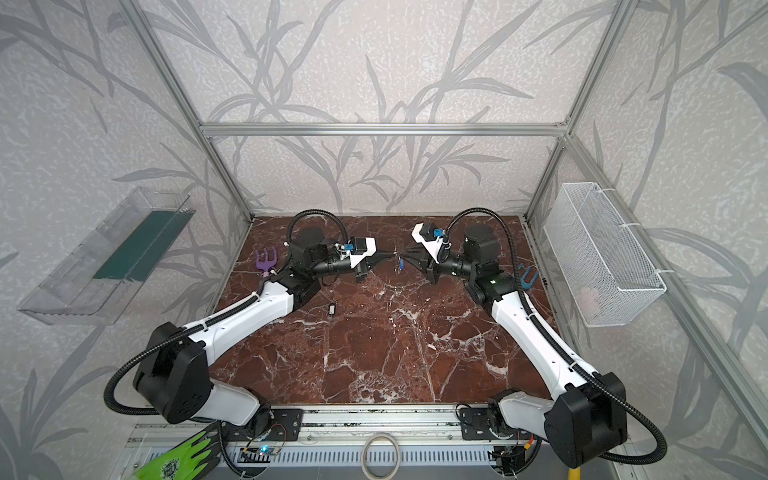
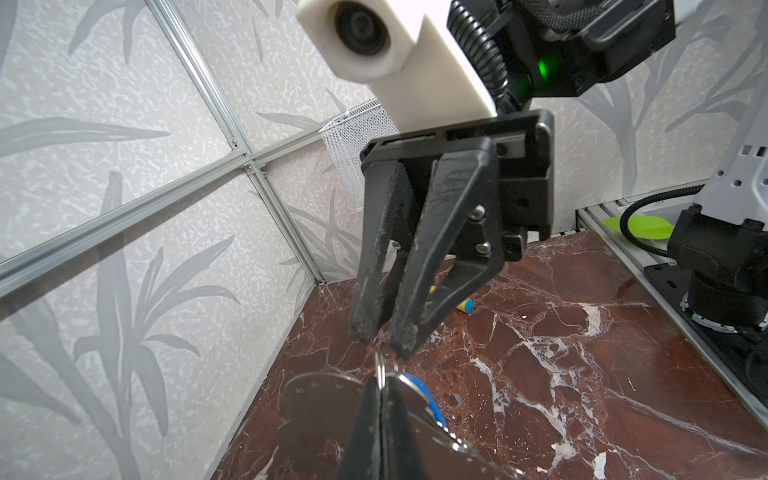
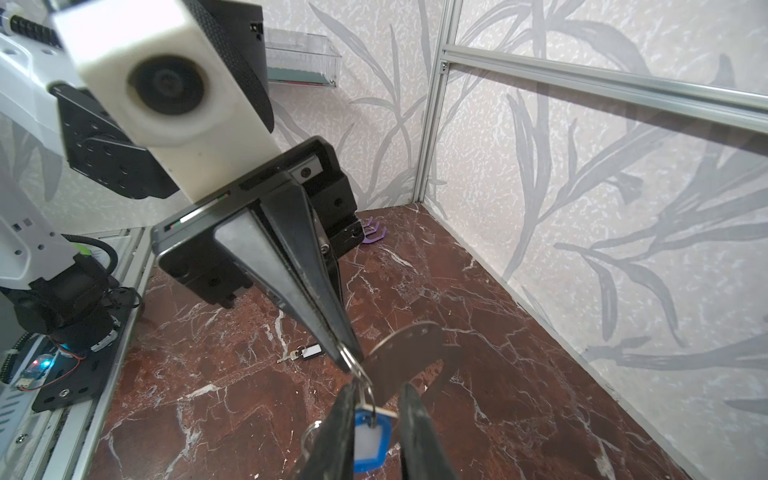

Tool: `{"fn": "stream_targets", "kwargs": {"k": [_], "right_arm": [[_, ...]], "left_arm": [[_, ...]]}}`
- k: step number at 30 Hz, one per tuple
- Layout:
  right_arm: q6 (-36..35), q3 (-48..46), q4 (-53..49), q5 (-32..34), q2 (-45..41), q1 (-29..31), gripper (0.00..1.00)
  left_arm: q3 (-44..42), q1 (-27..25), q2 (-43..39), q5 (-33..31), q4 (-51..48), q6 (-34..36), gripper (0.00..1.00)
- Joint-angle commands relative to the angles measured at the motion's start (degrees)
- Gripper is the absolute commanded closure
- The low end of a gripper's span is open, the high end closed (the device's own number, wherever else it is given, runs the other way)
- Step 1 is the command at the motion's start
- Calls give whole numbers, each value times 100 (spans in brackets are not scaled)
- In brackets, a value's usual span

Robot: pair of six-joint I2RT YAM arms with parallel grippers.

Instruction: Put the keys on the keyring

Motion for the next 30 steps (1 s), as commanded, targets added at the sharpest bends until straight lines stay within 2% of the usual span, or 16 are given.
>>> {"fn": "stream_targets", "kwargs": {"k": [1, 10, 26, 30], "right_arm": [[102, 190, 91, -242, 102, 7, 87], [-35, 234, -38, -483, 251, 24, 100], [-176, 360, -481, -1316, 569, -233, 100], [-248, 469, -690, -1395, 690, -230, 94]], "left_arm": [[-42, 25, -86, 161, 394, -127, 100], [-86, 32, -121, 235, 767, -340, 100], [-182, 107, -128, 461, 1278, -675, 100], [-182, 113, -93, 492, 1393, -759, 100]]}}
